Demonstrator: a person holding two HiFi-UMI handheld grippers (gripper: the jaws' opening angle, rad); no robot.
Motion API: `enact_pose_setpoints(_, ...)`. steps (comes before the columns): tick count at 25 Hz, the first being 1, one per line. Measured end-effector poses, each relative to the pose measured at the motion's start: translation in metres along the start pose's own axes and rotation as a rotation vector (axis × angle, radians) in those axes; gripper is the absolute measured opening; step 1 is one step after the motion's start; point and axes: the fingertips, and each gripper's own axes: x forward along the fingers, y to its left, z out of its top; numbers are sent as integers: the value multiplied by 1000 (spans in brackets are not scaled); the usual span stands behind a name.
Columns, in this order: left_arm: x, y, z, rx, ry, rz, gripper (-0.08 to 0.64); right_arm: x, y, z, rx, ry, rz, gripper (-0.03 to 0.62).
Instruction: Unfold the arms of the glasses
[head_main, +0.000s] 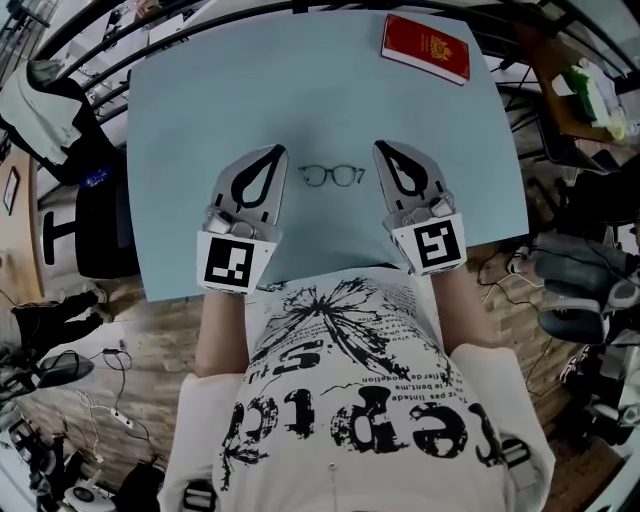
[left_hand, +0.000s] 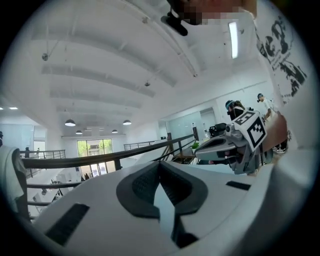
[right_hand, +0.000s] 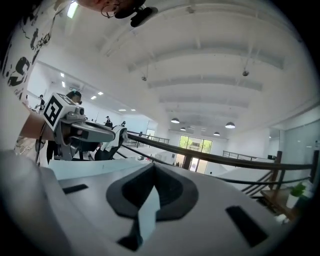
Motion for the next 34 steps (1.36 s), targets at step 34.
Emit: enact_pose_setpoints(34,5,21,6,-27,-49,79,18,19,-7,0,-25,-12,29,8)
